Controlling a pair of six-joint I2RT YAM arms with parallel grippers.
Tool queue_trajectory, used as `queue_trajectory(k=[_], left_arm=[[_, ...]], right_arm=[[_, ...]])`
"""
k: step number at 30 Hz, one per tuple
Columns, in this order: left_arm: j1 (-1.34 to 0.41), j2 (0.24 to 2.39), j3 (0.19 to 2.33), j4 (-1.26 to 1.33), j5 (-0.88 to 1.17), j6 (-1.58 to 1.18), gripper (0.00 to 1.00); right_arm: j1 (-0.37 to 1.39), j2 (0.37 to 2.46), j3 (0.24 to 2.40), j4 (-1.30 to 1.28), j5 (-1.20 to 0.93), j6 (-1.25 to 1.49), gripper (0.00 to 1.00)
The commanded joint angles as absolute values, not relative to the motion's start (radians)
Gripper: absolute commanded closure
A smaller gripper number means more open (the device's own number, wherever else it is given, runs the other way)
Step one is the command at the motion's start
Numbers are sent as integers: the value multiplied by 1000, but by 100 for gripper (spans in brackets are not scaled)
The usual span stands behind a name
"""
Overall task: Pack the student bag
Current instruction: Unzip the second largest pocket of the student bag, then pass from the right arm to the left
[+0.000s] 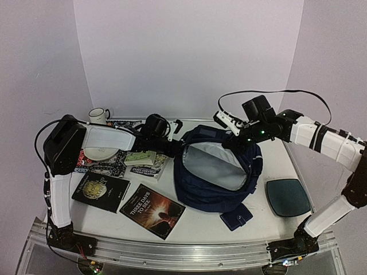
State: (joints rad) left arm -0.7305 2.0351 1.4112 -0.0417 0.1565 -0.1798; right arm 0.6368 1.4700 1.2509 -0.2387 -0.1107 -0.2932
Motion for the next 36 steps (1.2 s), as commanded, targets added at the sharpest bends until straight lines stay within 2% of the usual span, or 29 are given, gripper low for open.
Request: queue_trajectory(k=[1, 6, 8, 11, 18, 23, 29, 36], left_arm=[[-677, 2113, 1472, -106, -23, -176, 100], [-678, 2063, 1423, -73, -5, -181, 100], [-680, 2014, 1371, -45, 33, -183, 95], [-687, 1937, 1288, -11, 47, -186, 83], [-729, 1764, 1156, 34, 10, -185, 46], [-749, 1685, 1143, 50, 10, -84, 29], [-775, 1684, 1183, 131, 99, 161, 21], [-827, 1732, 1250, 149, 150, 438, 19]], right_arm=[[617, 1414, 1349, -148, -100, -250, 100], [615, 1486, 1389, -147, -116, -262, 100], [615, 1512, 1400, -147, -107, -279, 100], [615, 1555, 1426, -147, -103, -300, 100], [615, 1629, 1475, -148, -110, -359, 100], [616, 1626, 1450, -150, -212, -392, 100], [615, 1608, 1430, -156, -265, -393, 100], [616, 1585, 1437, -179, -291, -393, 100]])
